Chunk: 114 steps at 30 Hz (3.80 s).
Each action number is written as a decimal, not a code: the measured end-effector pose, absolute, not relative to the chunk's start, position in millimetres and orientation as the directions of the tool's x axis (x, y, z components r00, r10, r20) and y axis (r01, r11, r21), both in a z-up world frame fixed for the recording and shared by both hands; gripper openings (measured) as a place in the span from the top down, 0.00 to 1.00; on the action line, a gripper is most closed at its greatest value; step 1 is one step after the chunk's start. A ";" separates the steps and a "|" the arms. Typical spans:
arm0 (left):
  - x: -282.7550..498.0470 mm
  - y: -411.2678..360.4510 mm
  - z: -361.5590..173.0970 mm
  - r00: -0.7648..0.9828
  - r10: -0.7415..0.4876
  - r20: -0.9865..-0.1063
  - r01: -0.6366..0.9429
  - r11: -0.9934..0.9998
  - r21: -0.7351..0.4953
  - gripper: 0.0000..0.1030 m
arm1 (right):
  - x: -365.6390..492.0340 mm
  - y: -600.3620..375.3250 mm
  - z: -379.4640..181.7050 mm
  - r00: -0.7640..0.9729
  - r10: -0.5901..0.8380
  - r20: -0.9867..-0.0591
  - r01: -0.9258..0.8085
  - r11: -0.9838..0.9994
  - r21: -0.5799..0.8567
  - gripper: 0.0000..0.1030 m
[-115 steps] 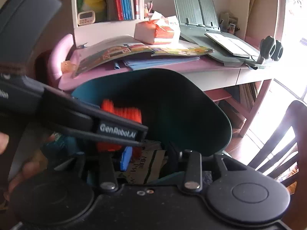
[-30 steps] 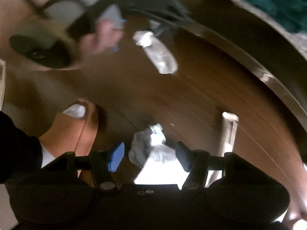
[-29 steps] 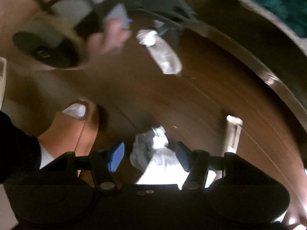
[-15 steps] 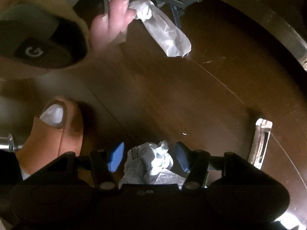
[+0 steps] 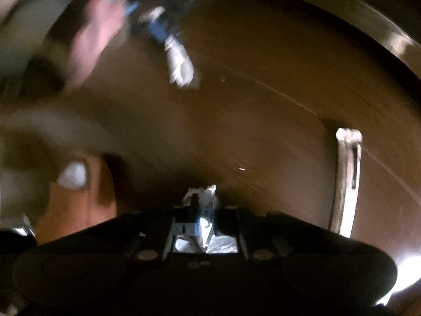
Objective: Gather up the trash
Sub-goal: 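Grasp the white tissue with the left tool while the right tool grasps white paper, then carry the tissue and paper to the green bin while releasing both inside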
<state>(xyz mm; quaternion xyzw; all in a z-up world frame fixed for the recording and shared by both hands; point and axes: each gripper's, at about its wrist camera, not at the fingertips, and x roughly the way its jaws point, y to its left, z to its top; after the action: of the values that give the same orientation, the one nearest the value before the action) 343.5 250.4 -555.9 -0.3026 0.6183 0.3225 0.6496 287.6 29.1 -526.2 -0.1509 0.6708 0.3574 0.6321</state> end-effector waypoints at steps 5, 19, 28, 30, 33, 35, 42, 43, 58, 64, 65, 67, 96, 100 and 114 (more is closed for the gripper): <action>337.6 228.9 -526.1 -0.001 0.049 -0.999 -0.728 0.685 0.034 0.95 | 301.3 1.8 -493.6 -0.124 0.310 -0.943 -0.516 0.791 0.328 0.95; 305.6 134.1 -360.2 0.125 -0.016 -0.992 -0.473 0.878 -0.074 0.95 | 298.8 -90.5 -328.0 0.122 0.498 -0.858 -0.269 0.849 0.455 0.95; 244.0 83.5 -225.2 0.275 -0.074 -0.959 -0.210 0.968 -0.135 0.95 | 254.1 -144.5 -197.6 0.299 0.542 -0.786 -0.258 0.839 0.480 0.95; 234.9 74.6 -207.7 0.300 -0.078 -0.951 -0.180 0.974 -0.137 0.95 | 241.5 -157.0 -169.8 0.337 0.541 -0.771 -0.273 0.840 0.469 0.95; 226.0 60.5 -170.8 0.340 -0.095 -0.936 -0.146 0.977 -0.153 0.95 | 229.1 -173.0 -135.5 0.384 0.532 -0.755 -0.282 0.846 0.453 0.95; 221.6 46.6 -149.8 0.369 -0.094 -0.925 -0.111 0.983 -0.145 0.95 | 219.5 -185.2 -110.0 0.425 0.534 -0.731 -0.291 0.845 0.448 0.95; 202.3 -8.7 -55.4 0.509 -0.131 -0.851 0.031 0.991 -0.134 0.95 | 190.9 -242.3 -19.9 0.584 0.510 -0.631 -0.303 0.859 0.413 0.95; 201.2 -16.1 -44.3 0.525 -0.137 -0.840 0.050 0.990 -0.131 0.95 | 188.3 -251.3 -6.9 0.607 0.502 -0.616 -0.301 0.863 0.406 0.95; 219.9 -180.9 128.5 0.681 -0.339 -0.650 0.396 0.916 -0.063 0.95 | 170.4 -379.3 145.2 0.867 0.286 -0.408 -0.208 0.952 0.225 0.95; 232.7 -251.5 179.0 0.684 -0.424 -0.594 0.501 0.864 -0.039 0.95 | 176.1 -424.4 185.6 0.916 0.169 -0.363 -0.122 0.981 0.149 0.95; 235.5 -264.8 186.9 0.680 -0.442 -0.585 0.520 0.853 -0.041 0.95 | 178.0 -432.8 190.9 0.923 0.149 -0.355 -0.105 0.985 0.140 0.95; 240.4 -287.0 199.6 0.675 -0.468 -0.570 0.546 0.837 -0.040 0.95 | 181.5 -448.4 201.3 0.934 0.112 -0.340 -0.072 0.989 0.129 0.95; 328.4 -480.5 119.0 0.486 -0.481 -0.730 0.656 0.752 -0.058 0.95 | 262.4 -596.5 122.7 0.815 -0.166 -0.555 0.303 0.939 0.164 0.94; 335.1 -486.3 107.0 0.464 -0.461 -0.757 0.660 0.750 -0.052 0.95 | 264.8 -593.6 112.9 0.787 -0.171 -0.593 0.302 0.945 0.129 0.89; 332.3 -483.1 103.7 0.452 -0.462 -0.763 0.650 0.756 -0.073 0.84 | 255.9 -592.8 112.0 0.777 -0.178 -0.604 0.299 0.948 0.105 0.65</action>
<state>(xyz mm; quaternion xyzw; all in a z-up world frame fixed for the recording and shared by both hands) 332.3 -483.1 103.7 0.1156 0.4067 -0.3295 0.8442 255.9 -592.8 112.0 0.0979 0.3090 -0.1273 0.9374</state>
